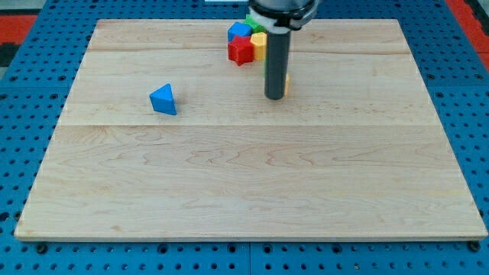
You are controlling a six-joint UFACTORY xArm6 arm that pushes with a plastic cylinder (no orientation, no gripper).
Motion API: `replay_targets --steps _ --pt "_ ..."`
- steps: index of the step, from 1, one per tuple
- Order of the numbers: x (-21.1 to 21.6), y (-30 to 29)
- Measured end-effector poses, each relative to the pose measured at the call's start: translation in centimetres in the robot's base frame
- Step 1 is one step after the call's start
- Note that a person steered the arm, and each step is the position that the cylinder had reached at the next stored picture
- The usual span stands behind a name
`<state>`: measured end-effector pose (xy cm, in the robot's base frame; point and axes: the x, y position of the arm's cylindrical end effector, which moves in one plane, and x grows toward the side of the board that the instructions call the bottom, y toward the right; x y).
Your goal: Push all the object to the top center of the board
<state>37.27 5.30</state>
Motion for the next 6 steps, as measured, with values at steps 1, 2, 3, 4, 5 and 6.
replay_targets --steps 1,2,3,4,5,6 --pt "-3.7 0.3" --pt "-6.6 0.2" --pt "-6.0 -1.7" --pt "1.6 -1.0" --pt "9.1 -6.3" --pt "10.6 -16.3"
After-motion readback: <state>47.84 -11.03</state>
